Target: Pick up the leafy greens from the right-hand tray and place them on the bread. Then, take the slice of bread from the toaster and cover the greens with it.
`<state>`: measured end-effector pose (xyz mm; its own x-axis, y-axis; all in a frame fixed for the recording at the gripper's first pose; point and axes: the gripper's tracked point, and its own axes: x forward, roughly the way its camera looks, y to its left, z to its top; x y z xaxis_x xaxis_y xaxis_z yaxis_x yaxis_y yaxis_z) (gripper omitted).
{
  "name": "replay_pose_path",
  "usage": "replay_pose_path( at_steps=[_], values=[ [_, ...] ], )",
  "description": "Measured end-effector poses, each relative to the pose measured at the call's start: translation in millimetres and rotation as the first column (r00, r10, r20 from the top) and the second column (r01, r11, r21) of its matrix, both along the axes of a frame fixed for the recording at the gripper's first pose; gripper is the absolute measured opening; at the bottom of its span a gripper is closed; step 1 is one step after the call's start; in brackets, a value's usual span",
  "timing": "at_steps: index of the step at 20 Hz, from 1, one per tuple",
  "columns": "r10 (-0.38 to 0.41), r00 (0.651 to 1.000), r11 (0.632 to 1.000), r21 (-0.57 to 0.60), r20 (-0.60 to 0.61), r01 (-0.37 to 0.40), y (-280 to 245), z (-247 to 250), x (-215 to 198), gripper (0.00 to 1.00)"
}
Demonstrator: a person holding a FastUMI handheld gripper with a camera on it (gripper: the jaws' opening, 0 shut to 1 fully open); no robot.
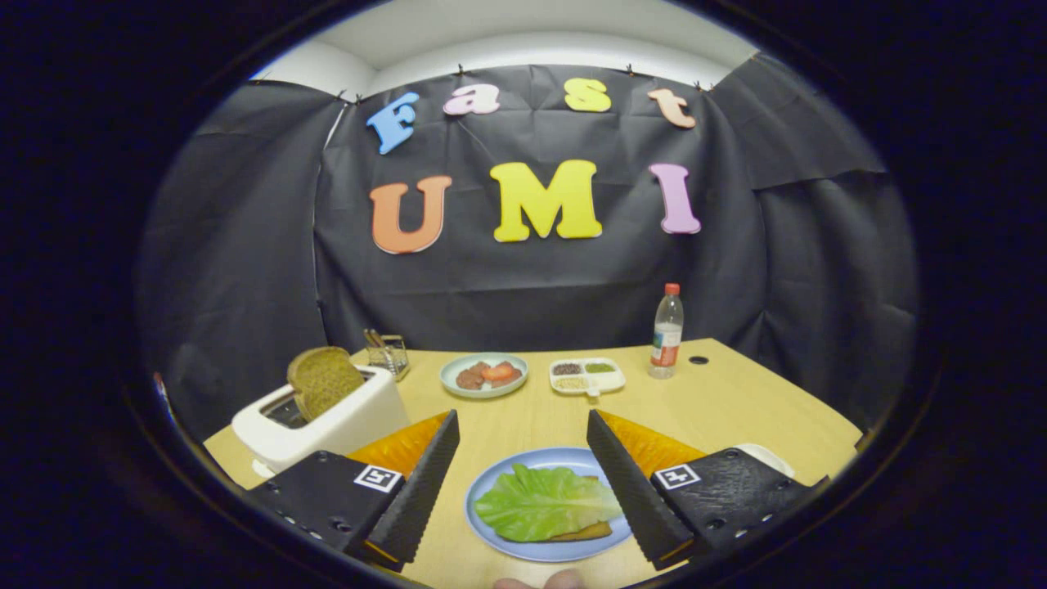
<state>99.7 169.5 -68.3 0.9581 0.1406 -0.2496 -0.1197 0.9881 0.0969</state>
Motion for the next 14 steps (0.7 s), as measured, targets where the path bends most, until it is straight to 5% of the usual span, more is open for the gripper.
replay_pose_path(
  at_steps=[5, 14],
  values=[
    [0.058, 0.996, 0.998, 0.007, 0.067, -0.058, 69.4, 39.7, -14.1, 0.96],
    [0.158, 0.985, 0.982, -0.091, -0.065, -0.163, 202.9, -16.5, 3.9, 0.96]
  ],
)
